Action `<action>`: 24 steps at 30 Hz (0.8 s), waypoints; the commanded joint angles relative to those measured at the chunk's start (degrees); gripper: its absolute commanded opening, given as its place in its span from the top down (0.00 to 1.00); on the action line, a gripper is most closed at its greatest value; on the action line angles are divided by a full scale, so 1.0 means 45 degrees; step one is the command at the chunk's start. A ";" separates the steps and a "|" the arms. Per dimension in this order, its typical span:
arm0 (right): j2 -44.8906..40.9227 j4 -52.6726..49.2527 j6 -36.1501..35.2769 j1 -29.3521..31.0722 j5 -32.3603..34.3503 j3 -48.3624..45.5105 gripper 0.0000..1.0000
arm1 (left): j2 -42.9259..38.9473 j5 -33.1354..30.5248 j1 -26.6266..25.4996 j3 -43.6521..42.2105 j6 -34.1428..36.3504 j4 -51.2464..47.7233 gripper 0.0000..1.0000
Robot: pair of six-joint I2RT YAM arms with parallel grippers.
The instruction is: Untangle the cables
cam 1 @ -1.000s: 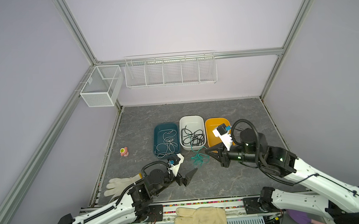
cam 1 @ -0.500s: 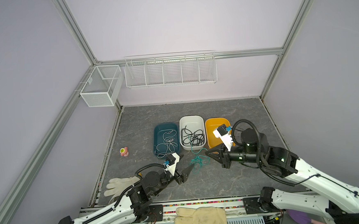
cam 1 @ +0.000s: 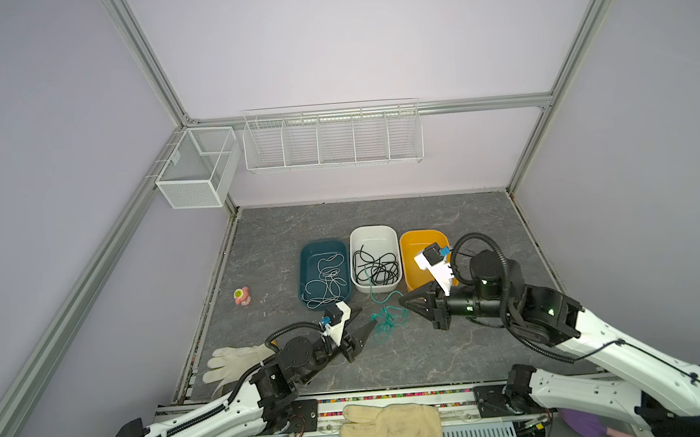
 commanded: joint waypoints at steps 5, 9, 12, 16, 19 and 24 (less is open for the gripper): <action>-0.0002 0.0607 0.0141 0.0006 -0.0382 0.0107 0.93 | -0.0065 0.0428 -0.0066 -0.0365 -0.0116 0.0855 0.44; 0.0035 0.0747 0.0199 0.0016 -0.0573 0.0073 0.93 | -0.0046 0.0696 -0.0066 -0.0346 -0.0249 0.0885 0.58; 0.0156 0.0845 0.0262 0.0033 -0.0709 0.0011 0.93 | 0.0004 0.0762 -0.0067 -0.0285 -0.0254 0.0941 0.65; 0.0221 0.0915 0.0285 0.0078 -0.0733 -0.0047 0.93 | -0.0021 0.0818 -0.0066 -0.0285 -0.0256 0.1173 0.71; 0.0240 0.0923 0.0284 0.0084 -0.0711 -0.0048 0.93 | -0.0046 0.0877 -0.0067 -0.0281 -0.0251 0.1178 0.74; 0.0309 0.0953 0.0292 0.0079 -0.0751 -0.0029 0.93 | -0.0056 0.1015 -0.0067 -0.0285 -0.0263 0.1121 0.80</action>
